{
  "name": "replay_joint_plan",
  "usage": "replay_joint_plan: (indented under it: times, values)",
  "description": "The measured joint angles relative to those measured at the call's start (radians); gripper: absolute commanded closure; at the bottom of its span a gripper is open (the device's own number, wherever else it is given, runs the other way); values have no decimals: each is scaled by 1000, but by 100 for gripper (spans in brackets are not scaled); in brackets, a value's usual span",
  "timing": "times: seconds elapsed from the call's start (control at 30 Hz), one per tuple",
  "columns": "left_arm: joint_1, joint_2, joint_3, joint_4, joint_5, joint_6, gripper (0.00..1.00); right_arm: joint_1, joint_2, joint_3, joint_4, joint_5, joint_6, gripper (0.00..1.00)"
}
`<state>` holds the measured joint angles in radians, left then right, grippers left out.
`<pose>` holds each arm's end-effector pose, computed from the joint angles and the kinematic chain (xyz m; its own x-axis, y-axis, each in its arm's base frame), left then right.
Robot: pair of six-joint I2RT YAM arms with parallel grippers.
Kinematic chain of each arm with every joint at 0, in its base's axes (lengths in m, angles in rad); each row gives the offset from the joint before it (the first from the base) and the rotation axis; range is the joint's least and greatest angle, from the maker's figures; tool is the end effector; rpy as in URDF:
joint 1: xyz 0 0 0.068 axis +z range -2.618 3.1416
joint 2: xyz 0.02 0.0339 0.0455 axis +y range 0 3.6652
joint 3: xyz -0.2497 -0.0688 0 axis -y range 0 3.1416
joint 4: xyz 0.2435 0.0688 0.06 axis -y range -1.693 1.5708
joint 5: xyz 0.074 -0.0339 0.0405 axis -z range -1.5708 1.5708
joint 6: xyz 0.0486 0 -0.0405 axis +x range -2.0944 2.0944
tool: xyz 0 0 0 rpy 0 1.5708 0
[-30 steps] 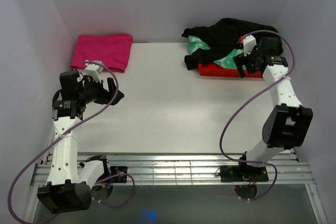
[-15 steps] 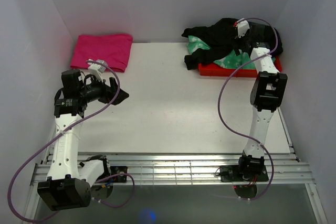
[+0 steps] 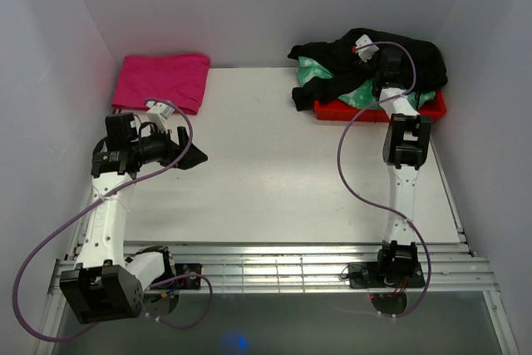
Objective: Fold and stack the trousers
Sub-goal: Grab the trousers from the pile
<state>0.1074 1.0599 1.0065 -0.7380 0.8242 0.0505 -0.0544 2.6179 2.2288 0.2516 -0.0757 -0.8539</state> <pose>0.2220 -0.0119 0.3021 -0.6841 -0.0393 -0.7283 0.4753 0.7334 -0.4860 0.6049 -0.0293 0.1847 -0.0744 -0.7488 -0.6587 -0.1167 0.6625 -0.7399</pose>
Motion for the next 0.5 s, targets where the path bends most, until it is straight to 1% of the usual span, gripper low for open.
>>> replay_joint_plan:
  times: [0.03,0.07,0.1,0.13,0.17,0.23,0.27,0.5]
  values:
    - [0,0,0,-1,0,0,2,2,17,1,38,11,-18,5]
    - [0,0,0,-2,0,0,2,4,31,5,72,21,-30,19]
    - [0,0,0,-2,0,0,2,5,46,12,110,27,-52,39]
    - [0,0,0,-2,0,-1,2,6,60,17,139,31,-71,56]
    - [0,0,0,-2,0,-2,2,7,74,20,167,37,-84,74]
    - [0,0,0,-2,-2,-2,2,8,99,21,215,51,-101,89]
    - [0,0,-1,-2,-2,-2,2,9,108,21,238,60,-108,92]
    - [0,-3,-2,-3,-6,-2,2,21,98,1,355,142,-99,92]
